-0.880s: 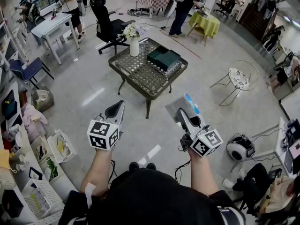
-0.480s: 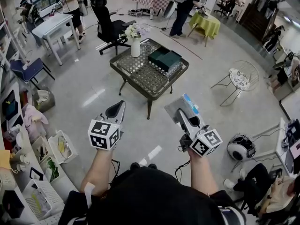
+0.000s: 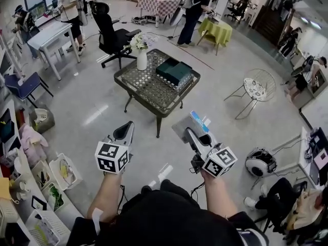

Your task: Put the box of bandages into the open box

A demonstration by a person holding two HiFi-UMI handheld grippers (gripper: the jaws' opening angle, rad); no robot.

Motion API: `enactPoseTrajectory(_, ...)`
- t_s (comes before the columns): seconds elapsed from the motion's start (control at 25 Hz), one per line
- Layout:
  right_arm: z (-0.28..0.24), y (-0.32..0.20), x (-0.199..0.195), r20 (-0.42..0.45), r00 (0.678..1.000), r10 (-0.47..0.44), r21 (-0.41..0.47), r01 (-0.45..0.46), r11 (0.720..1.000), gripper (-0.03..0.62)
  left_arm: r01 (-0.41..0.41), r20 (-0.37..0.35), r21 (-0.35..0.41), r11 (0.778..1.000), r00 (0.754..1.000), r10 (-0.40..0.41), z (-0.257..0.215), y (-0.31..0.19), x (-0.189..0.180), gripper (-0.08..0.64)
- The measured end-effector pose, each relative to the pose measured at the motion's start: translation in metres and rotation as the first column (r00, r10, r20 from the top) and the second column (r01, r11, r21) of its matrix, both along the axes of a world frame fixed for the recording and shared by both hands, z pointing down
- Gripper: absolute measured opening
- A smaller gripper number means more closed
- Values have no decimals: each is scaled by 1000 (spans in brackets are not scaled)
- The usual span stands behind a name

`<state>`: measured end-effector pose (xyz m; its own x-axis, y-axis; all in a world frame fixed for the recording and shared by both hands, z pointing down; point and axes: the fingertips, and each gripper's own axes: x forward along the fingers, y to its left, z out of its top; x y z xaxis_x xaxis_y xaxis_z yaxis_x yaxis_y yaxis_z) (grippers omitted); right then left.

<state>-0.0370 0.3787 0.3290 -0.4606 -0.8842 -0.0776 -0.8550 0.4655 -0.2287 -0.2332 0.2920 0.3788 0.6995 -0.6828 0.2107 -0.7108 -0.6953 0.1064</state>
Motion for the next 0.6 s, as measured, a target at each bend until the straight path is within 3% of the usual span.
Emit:
enactPoseTrajectory(0.32,26,-26,25,63,998,18,-60,-14,998,81,-33,26,-61,998,999,35,26,-24,25,6)
enactPoseTrajectory(0.6,54,-78,65,116,993,16,-109,-4,994,83,-26,64,-101,995,997,33,46,-72,60,6)
